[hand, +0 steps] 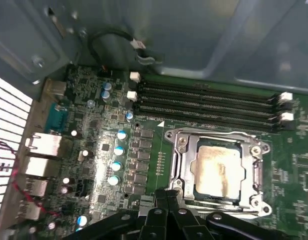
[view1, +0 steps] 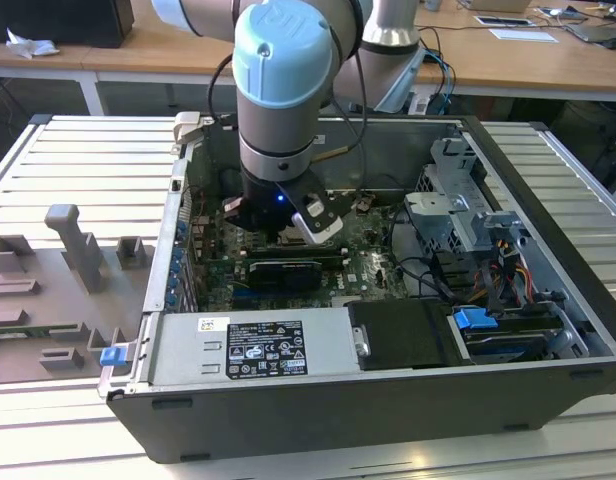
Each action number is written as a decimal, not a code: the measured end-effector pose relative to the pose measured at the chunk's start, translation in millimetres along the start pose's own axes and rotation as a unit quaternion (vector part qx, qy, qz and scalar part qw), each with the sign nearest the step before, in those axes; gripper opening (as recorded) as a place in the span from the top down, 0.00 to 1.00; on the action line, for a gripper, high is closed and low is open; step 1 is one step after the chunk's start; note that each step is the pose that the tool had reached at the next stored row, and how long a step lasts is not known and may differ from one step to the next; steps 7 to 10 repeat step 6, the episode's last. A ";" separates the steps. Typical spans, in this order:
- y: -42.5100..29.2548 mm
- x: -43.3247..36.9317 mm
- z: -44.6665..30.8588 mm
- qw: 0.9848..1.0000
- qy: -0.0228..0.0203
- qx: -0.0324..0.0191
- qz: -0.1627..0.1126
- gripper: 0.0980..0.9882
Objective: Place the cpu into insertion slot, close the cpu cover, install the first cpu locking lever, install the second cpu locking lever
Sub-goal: 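Install the second cpu locking lever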
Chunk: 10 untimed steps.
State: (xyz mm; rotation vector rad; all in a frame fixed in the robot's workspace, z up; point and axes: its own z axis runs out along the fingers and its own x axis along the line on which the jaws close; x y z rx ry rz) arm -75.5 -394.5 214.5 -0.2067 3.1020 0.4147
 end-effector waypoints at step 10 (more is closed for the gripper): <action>1.6 -0.1 -5.8 1.000 0.000 -0.001 0.000 0.99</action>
